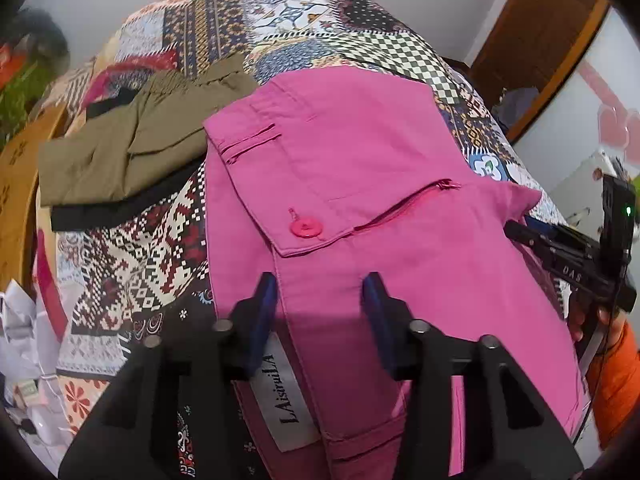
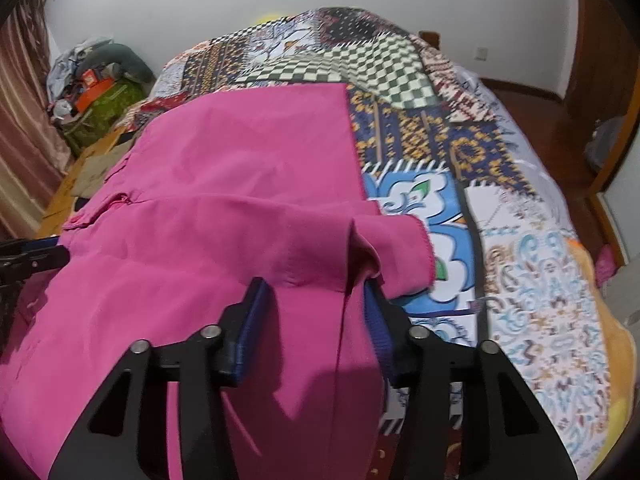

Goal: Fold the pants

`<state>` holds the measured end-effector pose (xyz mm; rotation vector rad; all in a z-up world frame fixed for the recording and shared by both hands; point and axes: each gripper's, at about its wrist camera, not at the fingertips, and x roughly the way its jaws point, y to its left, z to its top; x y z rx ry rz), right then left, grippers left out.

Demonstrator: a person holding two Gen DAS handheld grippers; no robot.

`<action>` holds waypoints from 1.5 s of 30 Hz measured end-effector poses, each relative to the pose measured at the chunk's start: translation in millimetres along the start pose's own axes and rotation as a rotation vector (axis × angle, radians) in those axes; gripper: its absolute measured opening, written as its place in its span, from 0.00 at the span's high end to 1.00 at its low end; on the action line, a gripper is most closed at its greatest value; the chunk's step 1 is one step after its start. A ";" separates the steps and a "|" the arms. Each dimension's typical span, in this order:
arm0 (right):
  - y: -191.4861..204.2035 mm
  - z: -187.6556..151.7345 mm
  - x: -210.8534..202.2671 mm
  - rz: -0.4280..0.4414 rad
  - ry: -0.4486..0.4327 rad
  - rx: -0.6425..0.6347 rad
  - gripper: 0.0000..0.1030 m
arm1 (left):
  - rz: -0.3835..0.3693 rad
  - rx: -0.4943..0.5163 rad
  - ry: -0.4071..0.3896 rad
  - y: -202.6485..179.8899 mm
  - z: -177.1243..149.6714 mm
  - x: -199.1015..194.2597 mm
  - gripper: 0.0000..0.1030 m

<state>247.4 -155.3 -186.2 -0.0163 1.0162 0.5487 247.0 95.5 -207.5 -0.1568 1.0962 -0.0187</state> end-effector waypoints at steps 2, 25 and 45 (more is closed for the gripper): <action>-1.0 -1.2 0.4 0.017 0.003 0.006 0.67 | 0.008 0.012 -0.004 -1.6 -0.2 -1.1 0.63; 7.9 -7.6 -7.6 -0.096 0.024 -0.076 0.90 | 0.141 0.117 -0.032 2.7 -6.1 -14.8 0.65; -27.1 53.4 -33.0 -0.058 -0.093 0.059 0.64 | 0.117 0.038 -0.001 25.5 59.2 19.5 0.32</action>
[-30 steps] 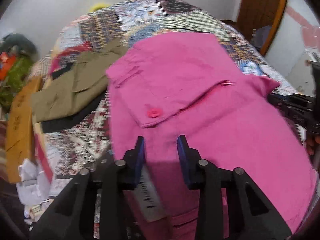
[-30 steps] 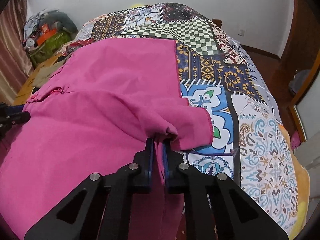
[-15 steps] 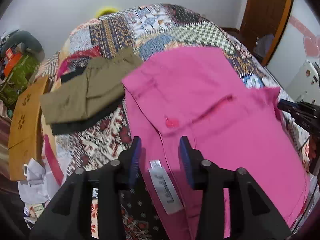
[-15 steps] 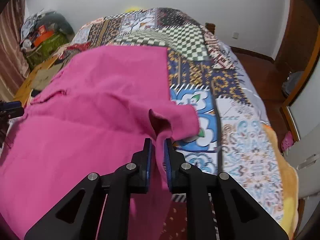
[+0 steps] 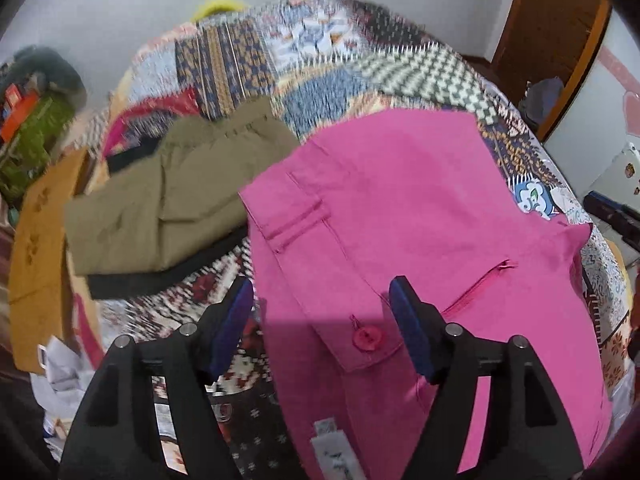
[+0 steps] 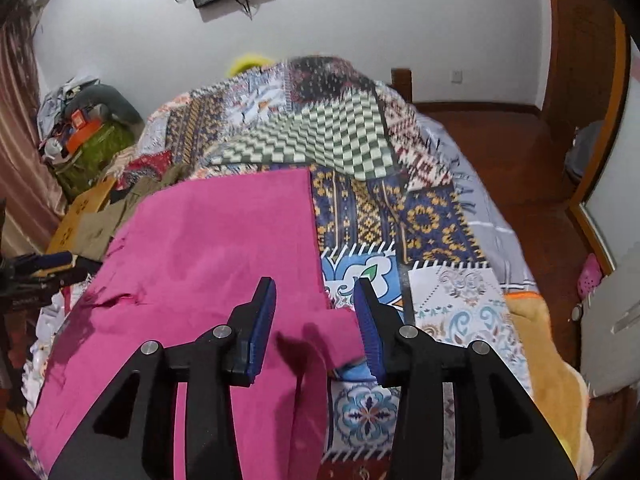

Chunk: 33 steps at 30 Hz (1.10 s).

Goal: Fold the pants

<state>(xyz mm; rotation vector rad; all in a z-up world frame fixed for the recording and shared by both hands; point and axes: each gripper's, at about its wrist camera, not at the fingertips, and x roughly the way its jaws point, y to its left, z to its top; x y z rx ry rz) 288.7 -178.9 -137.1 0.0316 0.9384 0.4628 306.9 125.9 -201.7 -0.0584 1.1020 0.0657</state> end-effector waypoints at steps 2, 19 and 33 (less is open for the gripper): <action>-4.5 -0.9 15.8 0.006 0.041 0.008 0.64 | -0.020 -0.015 0.027 0.1 -2.3 9.5 0.32; -6.0 -30.1 74.9 0.131 0.209 0.073 0.78 | -0.045 0.042 0.030 -10.8 -5.9 29.9 0.68; -4.3 -32.0 66.2 -0.013 0.199 -0.103 0.97 | 0.072 0.044 -0.007 17.8 -11.9 12.4 0.81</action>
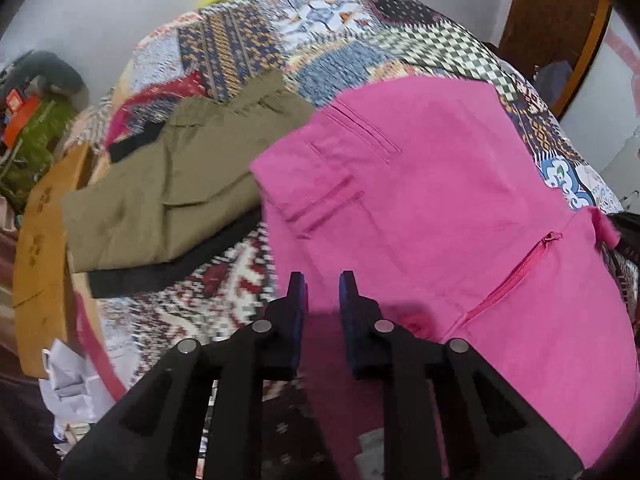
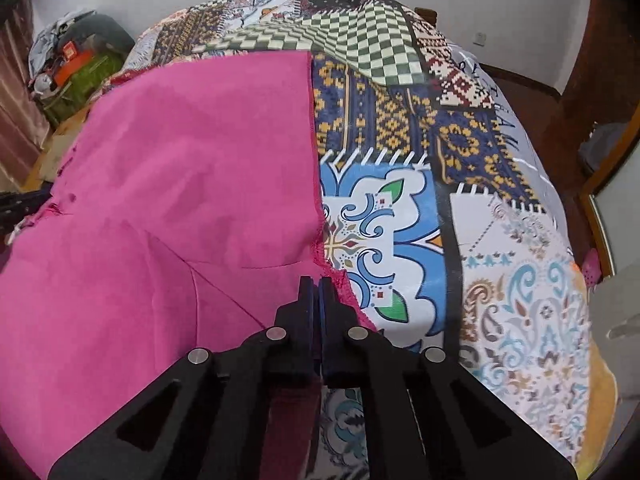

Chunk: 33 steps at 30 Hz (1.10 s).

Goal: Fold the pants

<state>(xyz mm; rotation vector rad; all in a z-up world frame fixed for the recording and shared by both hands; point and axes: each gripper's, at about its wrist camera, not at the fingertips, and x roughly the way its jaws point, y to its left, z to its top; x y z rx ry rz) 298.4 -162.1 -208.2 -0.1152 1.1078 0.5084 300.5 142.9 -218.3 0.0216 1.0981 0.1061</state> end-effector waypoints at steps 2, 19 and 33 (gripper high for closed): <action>-4.3 2.8 -14.0 0.010 -0.024 0.014 0.96 | 0.011 -0.009 -0.026 6.8 2.3 -9.7 0.78; 9.0 81.9 -55.3 0.039 -0.265 0.026 0.53 | 0.000 -0.108 -0.055 48.4 53.8 16.1 0.36; 9.5 133.4 37.7 0.042 -0.121 -0.023 0.53 | -0.171 -0.211 0.017 58.2 64.6 68.5 0.35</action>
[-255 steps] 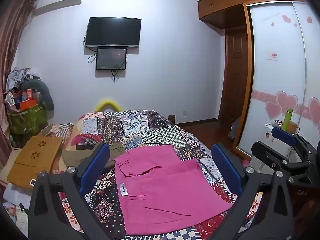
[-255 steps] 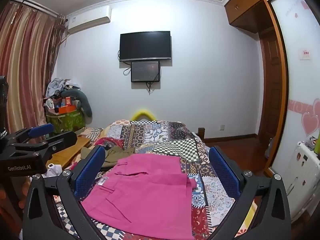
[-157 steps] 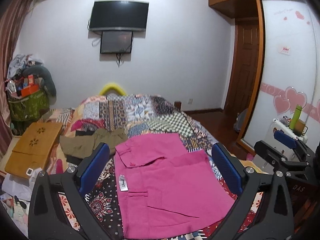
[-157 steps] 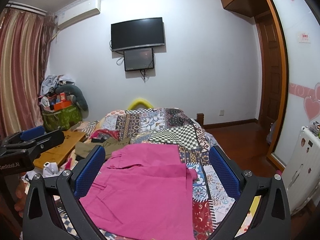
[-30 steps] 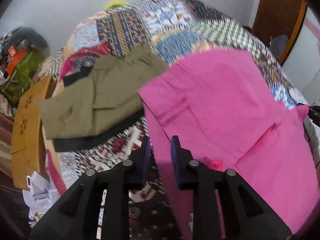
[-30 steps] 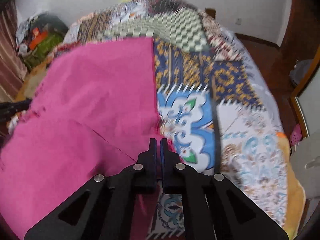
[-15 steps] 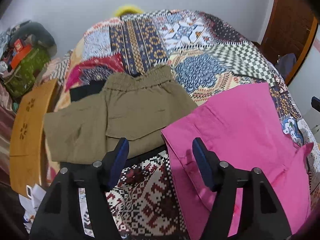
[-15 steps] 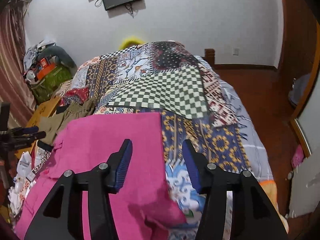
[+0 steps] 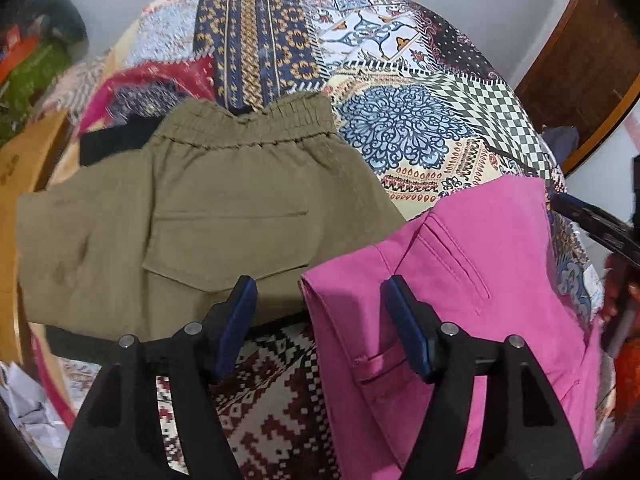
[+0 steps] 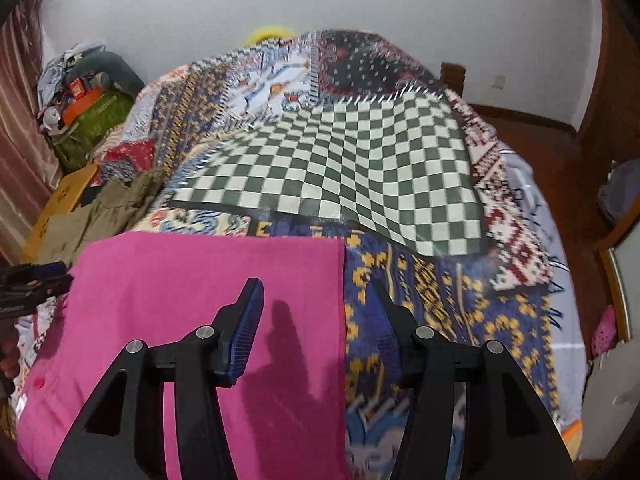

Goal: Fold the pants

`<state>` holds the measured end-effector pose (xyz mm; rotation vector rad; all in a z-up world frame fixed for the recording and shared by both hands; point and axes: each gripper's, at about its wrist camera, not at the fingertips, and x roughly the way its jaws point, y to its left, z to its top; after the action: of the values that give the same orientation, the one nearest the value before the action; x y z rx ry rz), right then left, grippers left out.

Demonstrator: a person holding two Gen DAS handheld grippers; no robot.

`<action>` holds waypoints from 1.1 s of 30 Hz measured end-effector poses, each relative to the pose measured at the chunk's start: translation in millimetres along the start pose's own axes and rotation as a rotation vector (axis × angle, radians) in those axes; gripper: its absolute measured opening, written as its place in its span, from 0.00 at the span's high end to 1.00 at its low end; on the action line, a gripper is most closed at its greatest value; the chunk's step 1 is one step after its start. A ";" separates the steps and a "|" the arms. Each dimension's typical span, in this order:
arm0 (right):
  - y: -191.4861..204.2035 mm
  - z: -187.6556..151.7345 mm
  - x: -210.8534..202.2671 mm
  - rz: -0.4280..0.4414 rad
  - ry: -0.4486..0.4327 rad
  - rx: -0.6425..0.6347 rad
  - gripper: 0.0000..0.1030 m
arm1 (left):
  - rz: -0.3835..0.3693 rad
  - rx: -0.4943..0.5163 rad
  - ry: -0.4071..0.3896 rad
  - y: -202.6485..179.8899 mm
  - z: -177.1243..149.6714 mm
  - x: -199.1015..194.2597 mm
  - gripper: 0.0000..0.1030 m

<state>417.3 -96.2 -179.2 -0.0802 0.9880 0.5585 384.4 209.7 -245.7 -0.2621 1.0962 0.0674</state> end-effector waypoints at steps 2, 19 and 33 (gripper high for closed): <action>-0.6 4.2 12.7 0.006 0.018 0.011 0.53 | -0.023 -0.018 0.012 2.5 -0.5 5.5 0.36; 11.0 14.9 -10.0 0.037 -0.060 0.038 0.97 | 0.042 0.084 -0.162 -31.3 4.5 -48.0 0.85; 38.1 27.6 -160.3 0.062 -0.295 0.017 0.97 | 0.042 0.160 -0.339 -59.7 -7.1 -162.2 0.85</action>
<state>352.4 -120.7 -27.2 0.0477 0.7093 0.5991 314.8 162.4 -94.5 -0.0788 0.7646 0.0585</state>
